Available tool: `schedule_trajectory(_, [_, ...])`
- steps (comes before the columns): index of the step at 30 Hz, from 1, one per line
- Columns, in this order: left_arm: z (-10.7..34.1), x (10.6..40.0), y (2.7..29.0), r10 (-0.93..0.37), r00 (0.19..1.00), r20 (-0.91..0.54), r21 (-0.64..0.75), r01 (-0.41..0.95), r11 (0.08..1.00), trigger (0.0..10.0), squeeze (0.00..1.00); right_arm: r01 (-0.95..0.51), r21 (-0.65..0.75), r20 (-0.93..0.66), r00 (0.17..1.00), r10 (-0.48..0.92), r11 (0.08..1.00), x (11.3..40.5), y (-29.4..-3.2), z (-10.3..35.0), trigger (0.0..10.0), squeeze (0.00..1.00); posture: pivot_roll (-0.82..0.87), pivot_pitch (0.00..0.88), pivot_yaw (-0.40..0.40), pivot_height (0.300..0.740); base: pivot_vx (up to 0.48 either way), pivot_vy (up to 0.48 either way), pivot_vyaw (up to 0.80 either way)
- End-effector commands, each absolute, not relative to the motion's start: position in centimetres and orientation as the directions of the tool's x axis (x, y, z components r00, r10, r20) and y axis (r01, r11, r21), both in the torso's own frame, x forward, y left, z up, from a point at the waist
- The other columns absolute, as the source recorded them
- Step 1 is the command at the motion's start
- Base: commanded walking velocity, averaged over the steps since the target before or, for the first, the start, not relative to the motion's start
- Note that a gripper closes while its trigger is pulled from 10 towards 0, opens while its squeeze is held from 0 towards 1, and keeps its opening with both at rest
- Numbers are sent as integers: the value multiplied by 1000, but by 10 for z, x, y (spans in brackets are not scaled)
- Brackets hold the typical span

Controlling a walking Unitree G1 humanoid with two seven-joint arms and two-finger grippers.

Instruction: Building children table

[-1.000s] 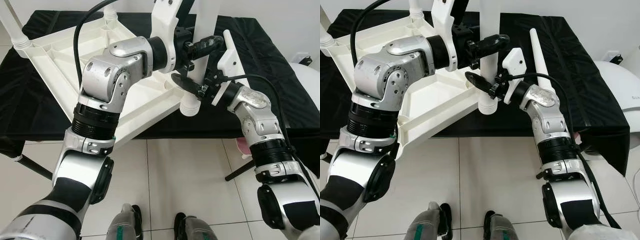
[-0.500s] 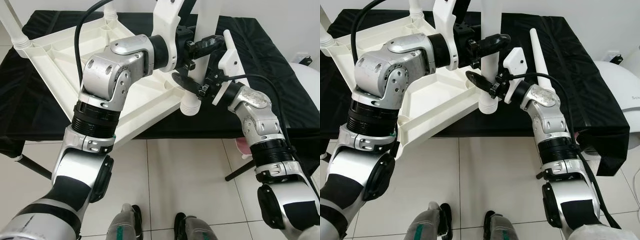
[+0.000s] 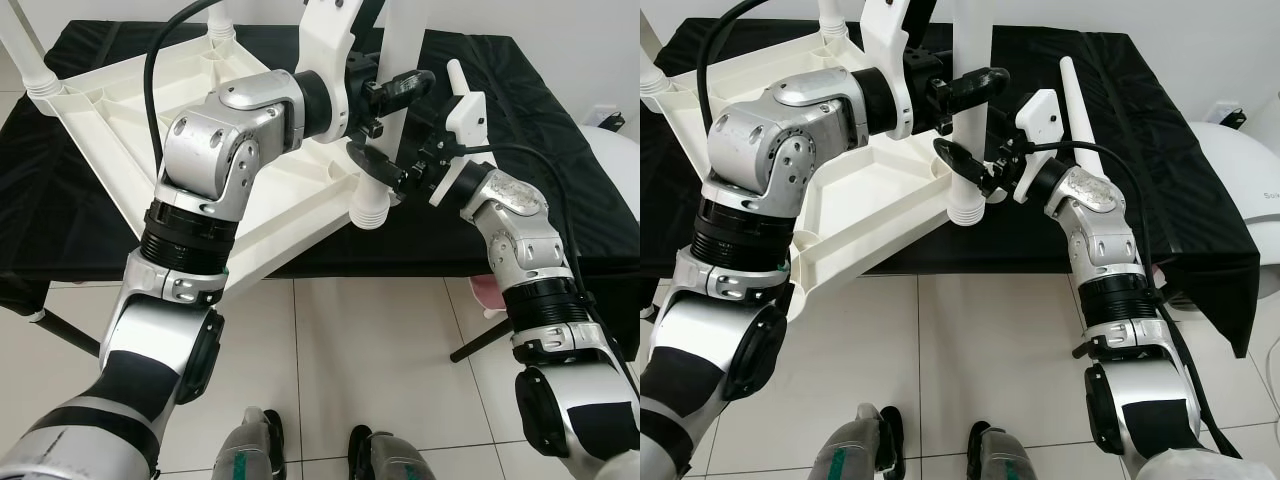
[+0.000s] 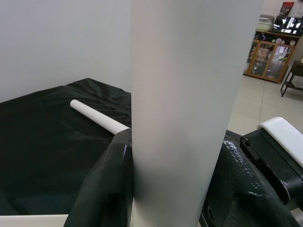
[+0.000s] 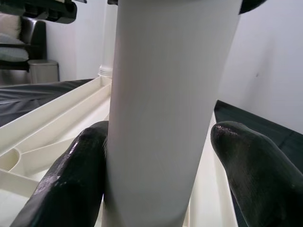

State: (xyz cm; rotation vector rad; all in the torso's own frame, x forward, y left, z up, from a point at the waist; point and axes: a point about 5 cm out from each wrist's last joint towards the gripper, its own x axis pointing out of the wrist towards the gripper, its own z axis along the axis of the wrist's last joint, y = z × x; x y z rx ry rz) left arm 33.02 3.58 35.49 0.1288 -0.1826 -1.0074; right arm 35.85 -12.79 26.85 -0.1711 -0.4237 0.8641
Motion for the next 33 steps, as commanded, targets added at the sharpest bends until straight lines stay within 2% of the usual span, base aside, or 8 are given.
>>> schedule_trajectory(1, [364, 329, 36, -837, 534, 117, 220, 808, 546, 10000, 0, -685, -322, 306, 578, 757, 653, 358, -130, 271, 10000, 0, -43, 116, -22, 740, 0, 0, 0])
schedule_trajectory(10, [371, 334, 45, -802, 576, 161, 223, 770, 598, 10000, 0, -632, -274, 344, 640, 688, 725, 358, -124, 266, 10000, 0, -39, 108, -25, 740, 0, 0, 0])
schedule_trajectory(15, [378, 333, 49, -797, 578, 174, 226, 765, 603, 10000, 0, -636, -252, 347, 644, 682, 729, 357, -121, 263, 10000, 0, -39, 106, -24, 740, 0, 0, 0])
schedule_trajectory(18, [386, 334, 54, -770, 606, 199, 224, 737, 638, 10000, 0, -611, -203, 380, 671, 636, 765, 355, -110, 258, 10000, 0, -39, 108, -24, 740, 0, 0, 0])
schedule_trajectory(33, [388, 335, 49, -762, 611, 215, 211, 732, 647, 10000, 0, -514, -54, 464, 746, 477, 856, 354, -89, 258, 10000, 0, -38, 122, -19, 740, 0, 0, 0])
